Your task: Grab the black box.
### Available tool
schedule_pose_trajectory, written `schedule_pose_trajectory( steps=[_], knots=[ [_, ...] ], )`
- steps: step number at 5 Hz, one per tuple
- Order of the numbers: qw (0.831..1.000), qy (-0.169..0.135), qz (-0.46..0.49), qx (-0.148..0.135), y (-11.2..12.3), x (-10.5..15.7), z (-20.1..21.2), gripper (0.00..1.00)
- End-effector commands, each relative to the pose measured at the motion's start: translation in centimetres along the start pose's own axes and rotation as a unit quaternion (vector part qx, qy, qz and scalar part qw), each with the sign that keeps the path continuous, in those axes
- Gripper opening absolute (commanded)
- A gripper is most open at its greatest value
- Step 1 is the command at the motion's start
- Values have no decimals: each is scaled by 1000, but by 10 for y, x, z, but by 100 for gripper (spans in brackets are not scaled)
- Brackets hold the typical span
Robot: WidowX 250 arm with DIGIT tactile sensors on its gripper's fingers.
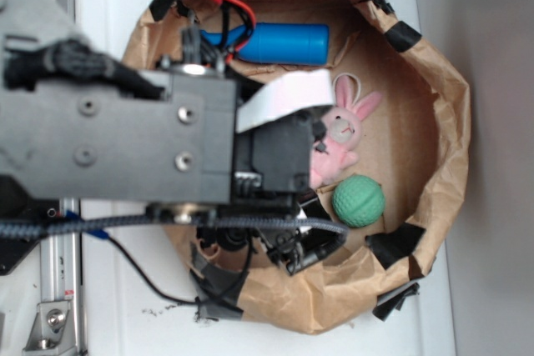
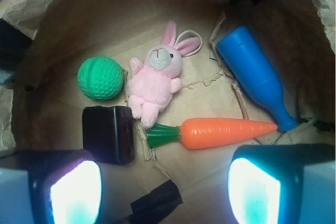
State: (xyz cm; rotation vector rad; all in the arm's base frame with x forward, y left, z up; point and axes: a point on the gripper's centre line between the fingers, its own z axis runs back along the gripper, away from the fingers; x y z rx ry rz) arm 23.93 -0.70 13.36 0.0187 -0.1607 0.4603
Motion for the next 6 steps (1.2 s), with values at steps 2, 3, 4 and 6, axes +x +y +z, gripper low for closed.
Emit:
schedule_pose_trajectory(
  steps=[2,3,4,6],
  knots=[
    [1000,-15,16,-5,9,8,6,100],
    [999,-17,31,-6,0,11,-19,100],
    [999,-17,29,-12,-8,8,-32,100],
    [999,6,-12,-31,-28,-1,-48,100]
  ],
)
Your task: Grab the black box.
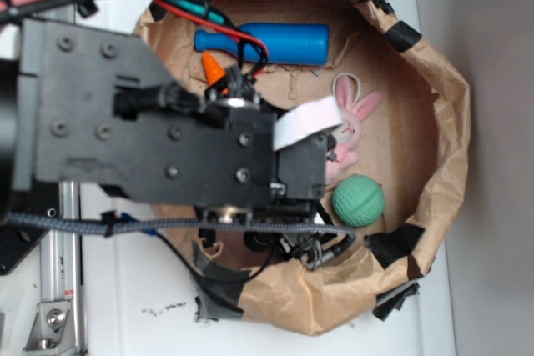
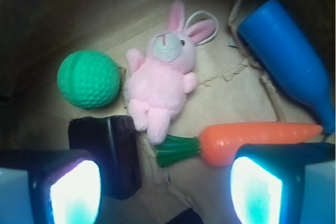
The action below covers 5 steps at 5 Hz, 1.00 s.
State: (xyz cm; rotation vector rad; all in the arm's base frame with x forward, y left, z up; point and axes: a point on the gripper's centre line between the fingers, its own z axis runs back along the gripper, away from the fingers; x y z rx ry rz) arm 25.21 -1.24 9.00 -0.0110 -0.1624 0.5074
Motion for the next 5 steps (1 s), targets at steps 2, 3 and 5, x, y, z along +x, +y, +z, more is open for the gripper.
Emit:
schedule_pose_trajectory(
  steps=[2,3,5],
  knots=[
    [999,6,-32,23,-42,0,-34,100],
    [999,3,-31,22,-48,6,-43,100],
    [999,27,-7,28,-51,20,-70,100]
  ],
)
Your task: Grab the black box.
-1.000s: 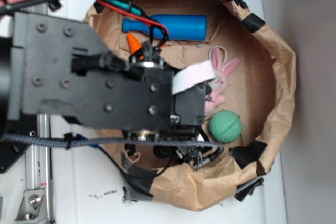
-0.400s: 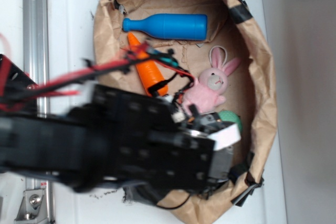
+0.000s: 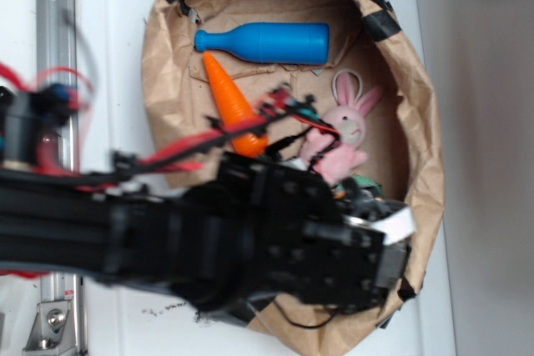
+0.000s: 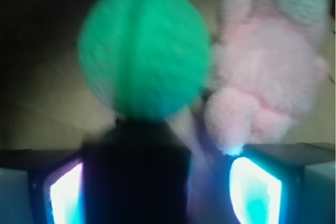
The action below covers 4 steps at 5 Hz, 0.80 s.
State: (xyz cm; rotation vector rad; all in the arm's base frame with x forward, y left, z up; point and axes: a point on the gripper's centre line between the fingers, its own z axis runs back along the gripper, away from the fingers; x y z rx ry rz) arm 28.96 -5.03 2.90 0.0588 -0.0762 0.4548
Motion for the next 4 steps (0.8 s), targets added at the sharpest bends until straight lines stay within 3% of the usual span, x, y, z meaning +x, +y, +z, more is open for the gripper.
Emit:
schedule_pose_trajectory(
  steps=[1,2,3,4],
  knots=[
    [999,-9,30,-17,3,12,2,0],
    [999,-24,19,-24,13,10,21,0],
    [998,-53,20,-40,40,17,57,0],
    [990,-100,38,-89,79,33,101,0]
  ],
)
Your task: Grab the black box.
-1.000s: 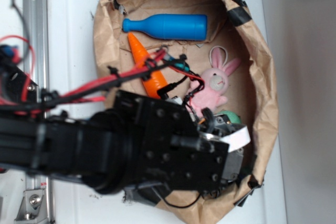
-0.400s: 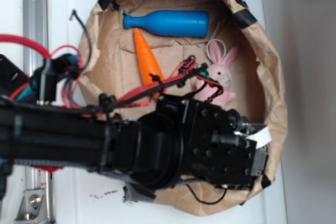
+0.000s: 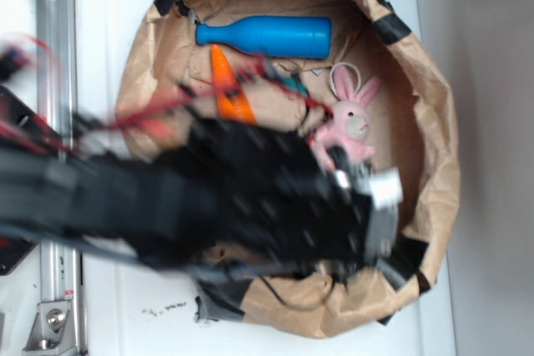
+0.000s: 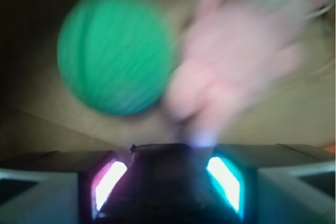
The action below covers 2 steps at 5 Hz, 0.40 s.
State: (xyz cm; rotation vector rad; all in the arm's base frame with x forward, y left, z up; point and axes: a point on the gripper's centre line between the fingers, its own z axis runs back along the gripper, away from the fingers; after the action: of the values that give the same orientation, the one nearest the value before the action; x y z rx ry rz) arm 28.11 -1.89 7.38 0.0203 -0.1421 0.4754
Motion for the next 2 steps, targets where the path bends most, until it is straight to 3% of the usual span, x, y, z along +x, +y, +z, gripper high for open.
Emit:
schedule_pose_trajectory(
  steps=[1,2],
  knots=[
    [988,-137,-43,-57,74,42,102,0],
    [983,-139,-121,11,83,35,125,0]
  ],
)
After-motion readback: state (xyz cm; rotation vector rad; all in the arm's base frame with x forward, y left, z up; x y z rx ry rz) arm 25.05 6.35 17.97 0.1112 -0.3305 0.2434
